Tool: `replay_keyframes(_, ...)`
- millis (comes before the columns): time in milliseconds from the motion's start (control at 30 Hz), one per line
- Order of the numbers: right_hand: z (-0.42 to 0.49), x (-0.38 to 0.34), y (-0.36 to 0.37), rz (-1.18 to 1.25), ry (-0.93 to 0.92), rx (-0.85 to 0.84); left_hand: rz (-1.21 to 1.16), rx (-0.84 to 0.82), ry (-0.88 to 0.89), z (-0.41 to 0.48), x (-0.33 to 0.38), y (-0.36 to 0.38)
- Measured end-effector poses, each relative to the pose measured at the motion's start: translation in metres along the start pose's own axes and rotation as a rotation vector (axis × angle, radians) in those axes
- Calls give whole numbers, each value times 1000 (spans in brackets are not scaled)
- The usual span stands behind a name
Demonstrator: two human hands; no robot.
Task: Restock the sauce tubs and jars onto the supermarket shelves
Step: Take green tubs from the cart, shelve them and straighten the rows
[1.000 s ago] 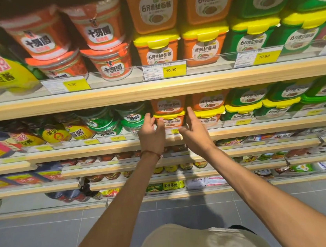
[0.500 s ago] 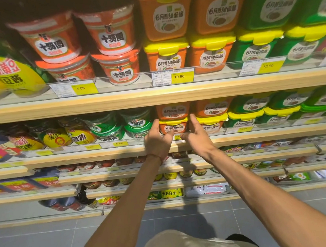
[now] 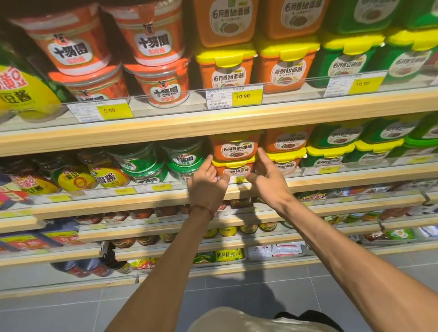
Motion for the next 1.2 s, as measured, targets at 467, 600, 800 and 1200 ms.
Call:
replay_keyframes(467, 6, -21, -21, -302, -113, 211, 82, 47, 7, 24, 3, -16)
replay_keyframes(600, 6, -24, -20, -364, -116, 262, 126, 82, 1, 23, 6, -19)
replay_keyframes(800, 5, -28, -22, -436, -112, 305, 187, 189, -29, 18, 10, -24)
replay_keyframes(1200, -5, -29, -18, -592, -180, 202, 521, 194, 47, -4, 28, -18)
Point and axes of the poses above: each hand's wrist, its own z-axis towards the middle knuckle, its own y-axis out of the palm, x = y × z, the point moved 10 cm from there along z, towards the middle knuckle, and after that the axes turned 3 degrees about -x, right-handed, at the moved point
